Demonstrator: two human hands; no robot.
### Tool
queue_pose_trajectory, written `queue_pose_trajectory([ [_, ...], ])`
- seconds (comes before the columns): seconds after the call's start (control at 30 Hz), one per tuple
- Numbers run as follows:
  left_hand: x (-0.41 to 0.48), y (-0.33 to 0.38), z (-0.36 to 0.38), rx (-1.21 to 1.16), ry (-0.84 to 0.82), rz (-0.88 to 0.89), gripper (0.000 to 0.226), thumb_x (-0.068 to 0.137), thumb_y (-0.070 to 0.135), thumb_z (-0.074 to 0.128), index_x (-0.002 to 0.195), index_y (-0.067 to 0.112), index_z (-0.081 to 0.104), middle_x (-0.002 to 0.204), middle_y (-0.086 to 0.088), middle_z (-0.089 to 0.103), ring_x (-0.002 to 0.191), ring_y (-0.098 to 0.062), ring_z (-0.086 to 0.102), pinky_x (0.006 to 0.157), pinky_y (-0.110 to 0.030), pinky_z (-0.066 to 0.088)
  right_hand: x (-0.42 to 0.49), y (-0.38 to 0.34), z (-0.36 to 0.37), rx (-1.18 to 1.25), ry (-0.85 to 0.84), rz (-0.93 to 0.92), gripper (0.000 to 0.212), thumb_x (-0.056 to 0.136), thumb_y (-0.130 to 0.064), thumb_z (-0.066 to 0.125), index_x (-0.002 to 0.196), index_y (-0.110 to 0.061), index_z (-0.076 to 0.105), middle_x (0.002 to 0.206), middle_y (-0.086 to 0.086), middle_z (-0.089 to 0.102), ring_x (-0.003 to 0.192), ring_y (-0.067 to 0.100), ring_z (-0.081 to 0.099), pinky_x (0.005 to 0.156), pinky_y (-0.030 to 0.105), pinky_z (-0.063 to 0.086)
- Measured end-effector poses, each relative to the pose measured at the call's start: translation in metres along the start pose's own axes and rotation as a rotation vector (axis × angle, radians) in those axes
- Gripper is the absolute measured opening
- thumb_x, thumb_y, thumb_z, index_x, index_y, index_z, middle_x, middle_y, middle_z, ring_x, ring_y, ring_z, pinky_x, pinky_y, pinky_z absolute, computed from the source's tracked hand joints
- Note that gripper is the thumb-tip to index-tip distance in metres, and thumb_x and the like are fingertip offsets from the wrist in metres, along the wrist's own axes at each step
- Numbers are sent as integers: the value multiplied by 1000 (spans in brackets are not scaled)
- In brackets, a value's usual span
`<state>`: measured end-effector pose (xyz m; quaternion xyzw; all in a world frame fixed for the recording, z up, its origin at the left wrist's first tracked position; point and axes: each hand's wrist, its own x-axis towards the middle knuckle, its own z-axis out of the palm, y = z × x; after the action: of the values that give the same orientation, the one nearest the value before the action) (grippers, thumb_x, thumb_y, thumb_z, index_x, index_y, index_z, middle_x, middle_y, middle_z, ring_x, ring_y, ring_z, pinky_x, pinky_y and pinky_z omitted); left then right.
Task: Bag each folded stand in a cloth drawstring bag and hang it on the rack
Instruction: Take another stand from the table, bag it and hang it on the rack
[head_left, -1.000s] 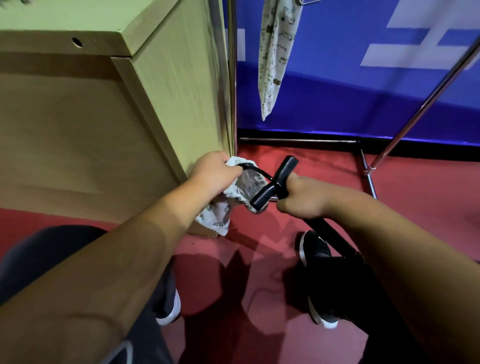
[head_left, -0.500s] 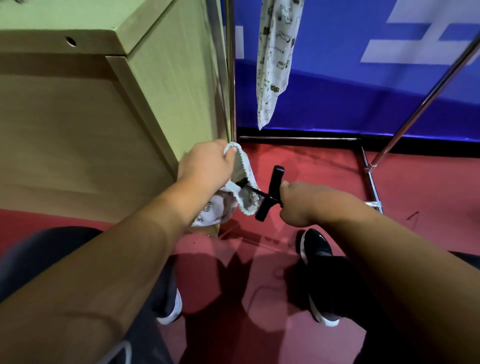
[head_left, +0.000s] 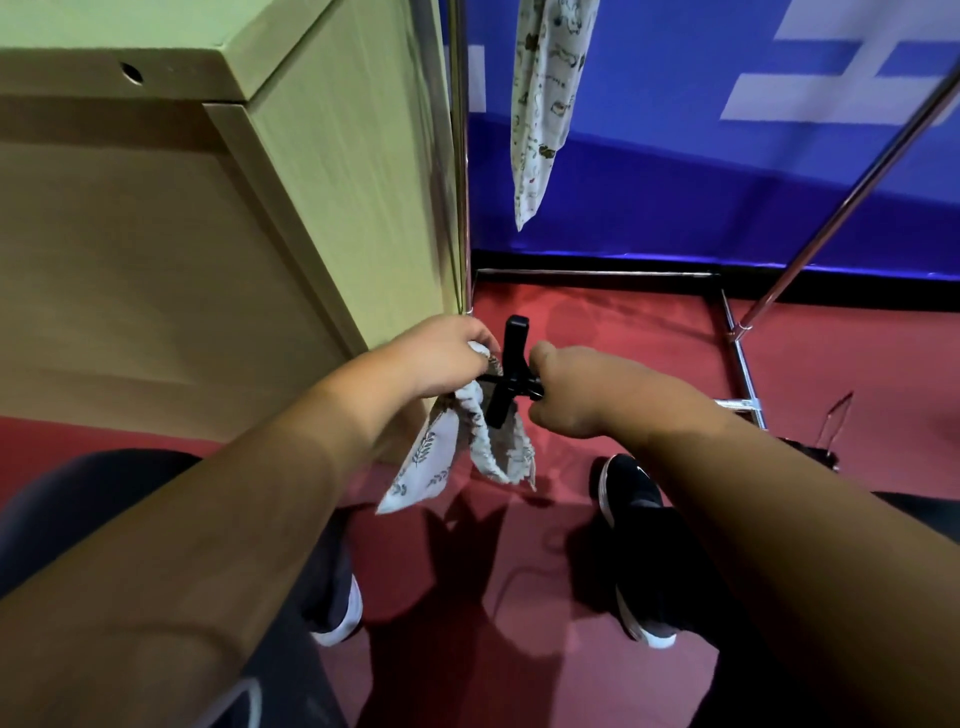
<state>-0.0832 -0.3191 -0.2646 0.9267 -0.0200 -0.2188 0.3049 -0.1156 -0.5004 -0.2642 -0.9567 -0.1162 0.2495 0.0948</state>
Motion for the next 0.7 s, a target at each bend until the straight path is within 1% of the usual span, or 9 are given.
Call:
queue_pose_trajectory([
  [0.1, -3, 3, -3, -245, -43, 1, 19, 85, 12, 71, 98, 25, 76, 74, 2, 67, 65, -15, 59, 62, -24, 46, 4, 1, 3, -21, 13, 18, 40, 98, -39, 64, 117, -15, 39, 115, 15, 68, 103, 39, 65, 80, 42, 50],
  [0.2, -7, 6, -1, -465, 0, 12, 34, 71, 16, 67, 102, 24, 79, 86, -3, 76, 72, -17, 66, 72, -31, 52, 4, 0, 8, -17, -24, 37, 51, 96, -52, 66, 112, -17, 33, 111, 15, 66, 97, 38, 64, 81, 45, 51],
  [0.3, -7, 7, -2, -577, 81, 13, 40, 69, 16, 63, 103, 29, 80, 99, -7, 79, 85, -21, 71, 83, -39, 58, 2, -4, 14, -84, -43, 109, 46, 93, -38, 65, 114, -19, 29, 124, 15, 53, 115, 43, 59, 85, 46, 45],
  [0.37, -8, 10, -3, -626, 78, 35, 39, 70, 20, 67, 105, 30, 80, 100, -6, 79, 84, -17, 70, 82, -36, 57, 2, -8, 15, -93, -28, 125, 43, 95, -31, 63, 118, -18, 28, 131, 16, 47, 124, 44, 53, 89, 49, 42],
  [0.43, -10, 12, -2, -488, 88, 94, 31, 78, 27, 76, 109, 31, 78, 96, 5, 76, 76, -7, 66, 76, -27, 53, 6, -8, 15, -71, -36, 123, 55, 95, -26, 62, 137, -12, 29, 139, 19, 46, 129, 45, 52, 96, 50, 46],
  [0.5, -10, 10, 0, -147, 132, 151, 35, 85, 34, 81, 119, 29, 71, 101, 8, 67, 78, -6, 63, 72, -25, 46, 11, -4, 12, -36, -52, 100, 69, 95, -26, 67, 148, -4, 29, 138, 21, 54, 124, 43, 59, 94, 45, 51],
  [0.57, -9, 6, 2, 155, 169, 168, 48, 85, 32, 82, 130, 26, 64, 112, 4, 57, 94, -15, 64, 80, -26, 47, 16, 0, 9, 7, -29, 67, 60, 92, -33, 78, 135, -4, 47, 123, 17, 66, 107, 38, 66, 81, 38, 51],
  [0.6, -9, 4, 3, 220, 174, 159, 47, 86, 29, 81, 129, 25, 64, 112, 2, 57, 99, -20, 64, 84, -29, 49, 17, 1, 7, 20, -11, 46, 53, 90, -37, 81, 125, -6, 56, 113, 14, 69, 100, 35, 67, 77, 35, 50],
  [0.7, -9, 2, 2, 213, 228, 129, 24, 89, 25, 78, 112, 22, 71, 100, -1, 72, 96, -25, 69, 78, -32, 53, 17, 0, 5, 54, 31, 0, 40, 87, -45, 85, 99, -13, 65, 88, 5, 66, 85, 30, 63, 70, 32, 45],
])
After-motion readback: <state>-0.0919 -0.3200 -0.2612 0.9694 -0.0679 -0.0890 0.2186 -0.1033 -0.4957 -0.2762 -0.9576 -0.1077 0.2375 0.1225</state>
